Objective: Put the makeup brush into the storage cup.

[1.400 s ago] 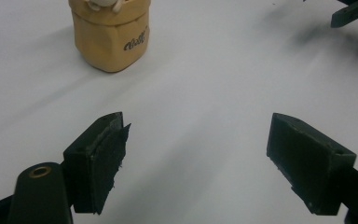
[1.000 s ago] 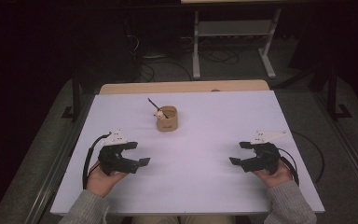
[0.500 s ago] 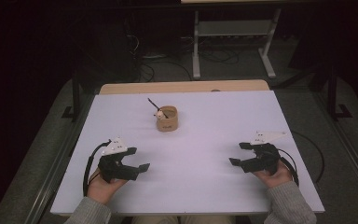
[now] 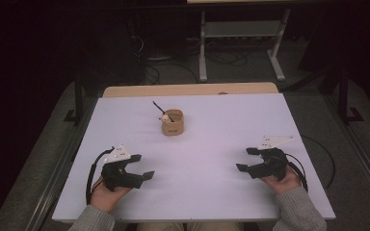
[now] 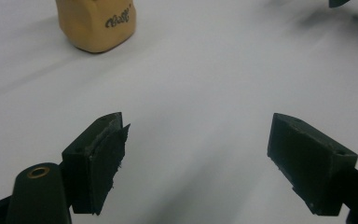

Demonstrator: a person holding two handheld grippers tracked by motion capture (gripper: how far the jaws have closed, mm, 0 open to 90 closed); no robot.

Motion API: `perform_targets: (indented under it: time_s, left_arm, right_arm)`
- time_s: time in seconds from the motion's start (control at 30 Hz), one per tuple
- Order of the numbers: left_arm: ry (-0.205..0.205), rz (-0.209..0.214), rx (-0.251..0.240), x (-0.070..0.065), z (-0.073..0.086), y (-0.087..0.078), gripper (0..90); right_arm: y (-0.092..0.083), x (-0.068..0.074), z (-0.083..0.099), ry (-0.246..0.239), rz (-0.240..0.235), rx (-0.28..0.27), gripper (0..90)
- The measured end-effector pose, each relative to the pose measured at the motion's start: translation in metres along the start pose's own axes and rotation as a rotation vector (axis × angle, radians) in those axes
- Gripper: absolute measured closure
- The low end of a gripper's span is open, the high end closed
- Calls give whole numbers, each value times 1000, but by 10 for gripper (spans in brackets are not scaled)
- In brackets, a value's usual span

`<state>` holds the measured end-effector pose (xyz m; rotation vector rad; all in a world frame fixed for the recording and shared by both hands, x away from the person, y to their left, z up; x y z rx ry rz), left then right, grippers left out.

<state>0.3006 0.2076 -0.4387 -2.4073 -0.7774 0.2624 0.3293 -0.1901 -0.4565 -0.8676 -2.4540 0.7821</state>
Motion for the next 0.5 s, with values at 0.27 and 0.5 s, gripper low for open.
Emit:
perform_targets:
  time_s: [0.27,0.5]
  left_arm:
    - [18,-13,12,3,2,1,184]
    - [16,-16,14,3,2,4,183]
  right_arm:
    - [4,0,1,2,-4,15,233]
    - [4,1,1,0,-3,15,231]
Point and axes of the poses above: each handheld gripper's, and its own axes: y roughly forward along the jaws, z roughly out of its underside, x roughly to its left, the point moved 5 cm from there along y, roughly forward along the jaws, and after that the axes turned 7 degrees about y, right-handed, at the moved point
